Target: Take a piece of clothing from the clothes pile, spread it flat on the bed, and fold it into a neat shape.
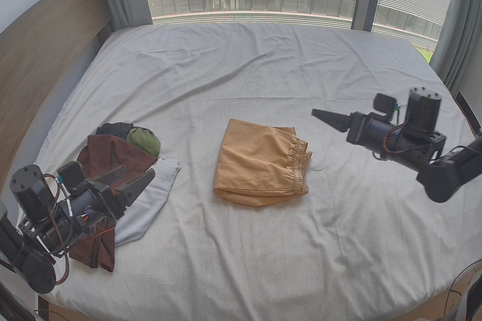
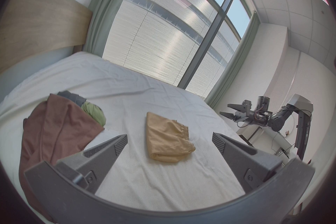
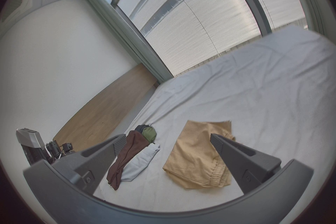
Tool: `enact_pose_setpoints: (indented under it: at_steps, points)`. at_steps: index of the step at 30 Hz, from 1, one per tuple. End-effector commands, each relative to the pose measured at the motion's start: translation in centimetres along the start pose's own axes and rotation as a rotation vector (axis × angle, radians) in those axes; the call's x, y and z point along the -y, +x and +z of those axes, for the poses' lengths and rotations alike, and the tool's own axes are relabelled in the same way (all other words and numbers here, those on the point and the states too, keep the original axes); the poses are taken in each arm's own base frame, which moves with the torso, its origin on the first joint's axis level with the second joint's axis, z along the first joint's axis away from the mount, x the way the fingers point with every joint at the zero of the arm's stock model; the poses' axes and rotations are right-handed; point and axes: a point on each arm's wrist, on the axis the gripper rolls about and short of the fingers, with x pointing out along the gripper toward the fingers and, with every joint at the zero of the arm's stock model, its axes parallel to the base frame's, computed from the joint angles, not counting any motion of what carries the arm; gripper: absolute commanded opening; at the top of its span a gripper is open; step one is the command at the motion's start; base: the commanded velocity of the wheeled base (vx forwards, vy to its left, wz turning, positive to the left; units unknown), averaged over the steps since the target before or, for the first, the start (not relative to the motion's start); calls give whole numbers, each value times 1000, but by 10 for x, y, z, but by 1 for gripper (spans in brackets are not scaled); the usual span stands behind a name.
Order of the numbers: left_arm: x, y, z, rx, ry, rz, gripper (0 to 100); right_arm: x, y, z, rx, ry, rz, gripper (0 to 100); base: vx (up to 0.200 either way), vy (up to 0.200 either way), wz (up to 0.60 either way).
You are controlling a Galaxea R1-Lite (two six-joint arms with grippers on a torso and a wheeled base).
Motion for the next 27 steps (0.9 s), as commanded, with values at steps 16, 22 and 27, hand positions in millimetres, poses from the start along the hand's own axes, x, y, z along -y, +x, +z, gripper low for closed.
enact_pose_setpoints:
  at_steps: [16,22,27]
  points:
    - [63,-151,20,221,116,-40,100,-92,-288,-40,391,-299,-68,100,0,0,0]
    - [71,-187,2,205,123,-34,100,-96,-317,-77,397,-302,-68,100,0,0,0]
    - [72,-210,-18,181,113,-18,100,-92,-333,-112,334,-280,-142,100,0,0,0]
